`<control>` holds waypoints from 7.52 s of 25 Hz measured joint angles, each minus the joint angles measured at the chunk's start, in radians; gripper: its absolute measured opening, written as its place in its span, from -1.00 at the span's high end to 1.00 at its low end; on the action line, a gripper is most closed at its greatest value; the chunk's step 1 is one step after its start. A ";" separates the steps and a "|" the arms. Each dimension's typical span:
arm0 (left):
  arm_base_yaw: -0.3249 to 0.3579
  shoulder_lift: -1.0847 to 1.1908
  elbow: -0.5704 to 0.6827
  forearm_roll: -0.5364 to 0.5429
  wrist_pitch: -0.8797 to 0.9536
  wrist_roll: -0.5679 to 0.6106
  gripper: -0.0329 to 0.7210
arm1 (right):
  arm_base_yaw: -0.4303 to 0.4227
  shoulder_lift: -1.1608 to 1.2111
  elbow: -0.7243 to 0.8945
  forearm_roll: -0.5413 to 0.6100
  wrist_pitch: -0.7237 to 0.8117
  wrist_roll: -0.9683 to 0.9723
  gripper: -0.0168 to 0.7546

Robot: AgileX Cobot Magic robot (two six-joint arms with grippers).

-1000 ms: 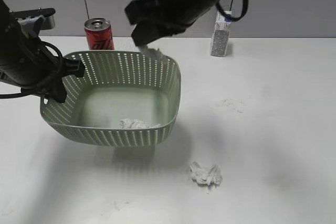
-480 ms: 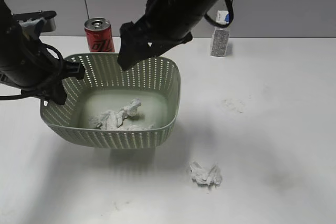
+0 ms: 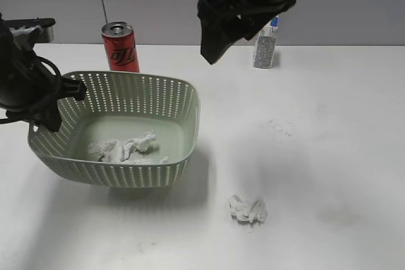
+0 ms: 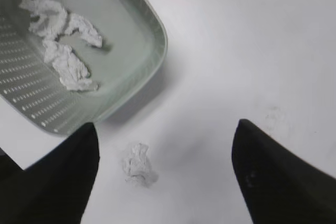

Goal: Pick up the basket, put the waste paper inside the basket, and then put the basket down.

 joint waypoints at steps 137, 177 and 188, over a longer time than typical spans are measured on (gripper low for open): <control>0.013 -0.543 0.138 -0.017 -0.030 0.011 -0.66 | -0.290 0.138 0.350 -0.091 -0.396 0.573 0.96; 0.013 -1.651 0.529 0.202 0.244 0.113 -0.65 | -0.540 -0.328 0.287 -0.015 -0.079 0.027 -0.44; 0.013 -1.651 0.534 0.200 0.245 0.113 -0.65 | -0.540 -0.892 0.824 0.001 -0.124 0.022 -0.44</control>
